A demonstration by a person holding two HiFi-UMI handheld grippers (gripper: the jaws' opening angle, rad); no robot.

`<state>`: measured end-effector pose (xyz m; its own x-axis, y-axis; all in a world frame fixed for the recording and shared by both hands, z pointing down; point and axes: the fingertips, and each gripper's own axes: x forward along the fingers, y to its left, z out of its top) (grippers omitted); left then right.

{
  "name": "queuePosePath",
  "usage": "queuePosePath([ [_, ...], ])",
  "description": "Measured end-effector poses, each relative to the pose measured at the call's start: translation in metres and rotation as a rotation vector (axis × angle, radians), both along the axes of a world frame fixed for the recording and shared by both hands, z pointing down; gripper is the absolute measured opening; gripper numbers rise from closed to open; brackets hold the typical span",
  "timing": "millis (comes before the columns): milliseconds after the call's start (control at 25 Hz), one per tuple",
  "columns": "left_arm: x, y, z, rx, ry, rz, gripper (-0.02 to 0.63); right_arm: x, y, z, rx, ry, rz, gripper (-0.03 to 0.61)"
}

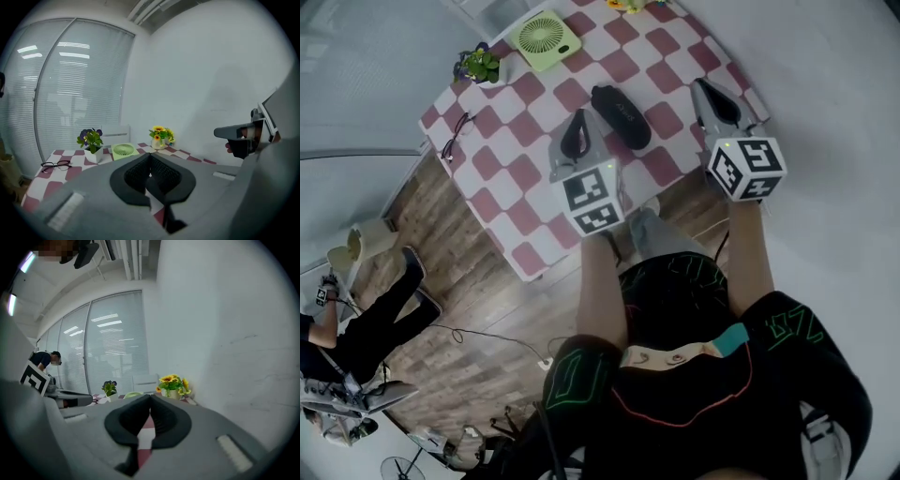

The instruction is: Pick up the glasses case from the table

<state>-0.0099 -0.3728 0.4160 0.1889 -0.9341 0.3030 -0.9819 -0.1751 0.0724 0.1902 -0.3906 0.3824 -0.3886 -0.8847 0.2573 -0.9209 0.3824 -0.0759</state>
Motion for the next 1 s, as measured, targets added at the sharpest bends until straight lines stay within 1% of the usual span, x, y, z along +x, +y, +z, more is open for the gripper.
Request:
queuePosePath([
  [200, -0.005, -0.015, 0.003, -0.012, -0.026, -0.067, 0.009, -0.011, -0.037, 0.014, -0.046, -0.029, -0.096, 0.005],
  [320, -0.011, -0.014, 0.008, -0.033, -0.036, -0.102, 0.009, -0.029, -0.045, 0.023, -0.072, -0.028, -0.17, 0.005],
  [480, -0.024, -0.013, 0.018, -0.063, -0.041, -0.13, 0.009, -0.058, -0.049, 0.04, -0.133, -0.009, -0.253, 0.005],
  [600, -0.032, -0.011, 0.034, -0.096, -0.03, -0.149, 0.009, -0.081, -0.045, 0.061, -0.204, 0.03, -0.336, 0.092],
  [720, -0.035, -0.014, 0.05, -0.132, -0.01, -0.157, 0.009, -0.097, -0.042, 0.079, -0.262, 0.071, -0.391, 0.11],
  [800, -0.034, -0.014, 0.057, -0.151, 0.002, -0.157, 0.009, -0.107, -0.037, 0.094, -0.338, 0.097, -0.451, 0.168],
  [880, -0.033, -0.014, 0.065, -0.164, 0.008, -0.156, 0.009, -0.117, -0.028, 0.115, -0.439, 0.132, -0.52, 0.254],
  [1000, -0.038, -0.013, 0.074, -0.187, 0.009, -0.164, 0.009, -0.122, -0.022, 0.141, -0.536, 0.169, -0.547, 0.287],
])
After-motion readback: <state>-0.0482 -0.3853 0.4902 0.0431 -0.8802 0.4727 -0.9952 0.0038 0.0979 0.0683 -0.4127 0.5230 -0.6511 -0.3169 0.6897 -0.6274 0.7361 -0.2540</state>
